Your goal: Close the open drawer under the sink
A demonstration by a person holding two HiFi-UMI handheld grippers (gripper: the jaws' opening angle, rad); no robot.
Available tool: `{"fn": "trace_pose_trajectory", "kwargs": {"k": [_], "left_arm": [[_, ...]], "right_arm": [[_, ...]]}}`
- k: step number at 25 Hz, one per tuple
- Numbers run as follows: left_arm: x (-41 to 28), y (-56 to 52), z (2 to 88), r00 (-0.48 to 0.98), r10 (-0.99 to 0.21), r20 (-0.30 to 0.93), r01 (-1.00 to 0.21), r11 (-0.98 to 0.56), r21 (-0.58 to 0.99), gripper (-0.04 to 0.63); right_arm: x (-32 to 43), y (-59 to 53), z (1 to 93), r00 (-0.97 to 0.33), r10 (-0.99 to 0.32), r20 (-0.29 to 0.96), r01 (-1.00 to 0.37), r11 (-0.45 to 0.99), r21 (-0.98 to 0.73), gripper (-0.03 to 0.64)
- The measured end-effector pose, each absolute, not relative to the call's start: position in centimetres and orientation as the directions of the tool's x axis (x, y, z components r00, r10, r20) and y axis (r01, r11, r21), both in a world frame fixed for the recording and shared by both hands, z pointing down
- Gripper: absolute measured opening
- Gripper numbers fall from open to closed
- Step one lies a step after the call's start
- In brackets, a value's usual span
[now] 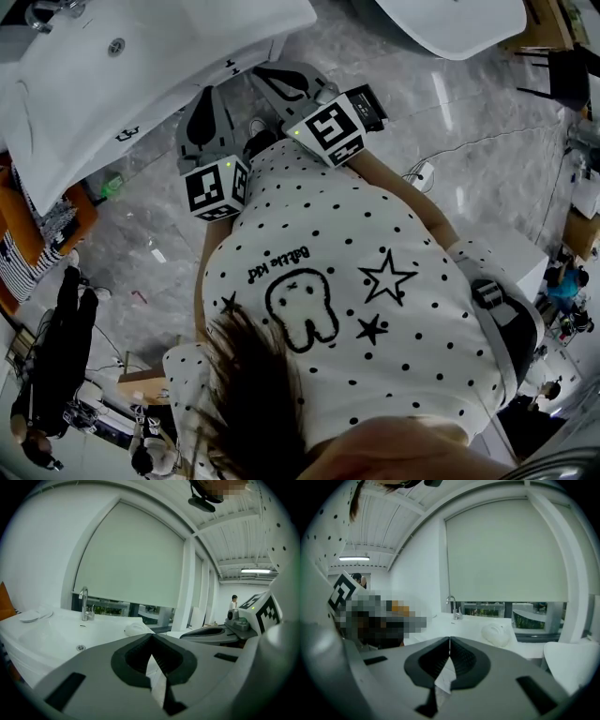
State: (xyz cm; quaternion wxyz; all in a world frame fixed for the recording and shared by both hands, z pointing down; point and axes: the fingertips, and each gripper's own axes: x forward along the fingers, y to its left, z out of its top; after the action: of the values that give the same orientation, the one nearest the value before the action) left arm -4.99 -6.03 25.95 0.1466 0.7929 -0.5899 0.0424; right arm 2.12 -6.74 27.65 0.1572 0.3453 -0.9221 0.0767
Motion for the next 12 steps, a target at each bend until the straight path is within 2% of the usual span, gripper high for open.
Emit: {"fn": "trace_pose_trajectory", "kwargs": {"k": [12], "left_arm": [[-5.6, -6.2, 26.5, 0.292, -0.928, 0.232, -0.953, -0.261, 0.156, 0.005]], "right_arm": [[1.5, -7.3, 29.2, -0.705, -0.611, 0.360, -0.666, 0.744, -0.040, 0.015]]}}
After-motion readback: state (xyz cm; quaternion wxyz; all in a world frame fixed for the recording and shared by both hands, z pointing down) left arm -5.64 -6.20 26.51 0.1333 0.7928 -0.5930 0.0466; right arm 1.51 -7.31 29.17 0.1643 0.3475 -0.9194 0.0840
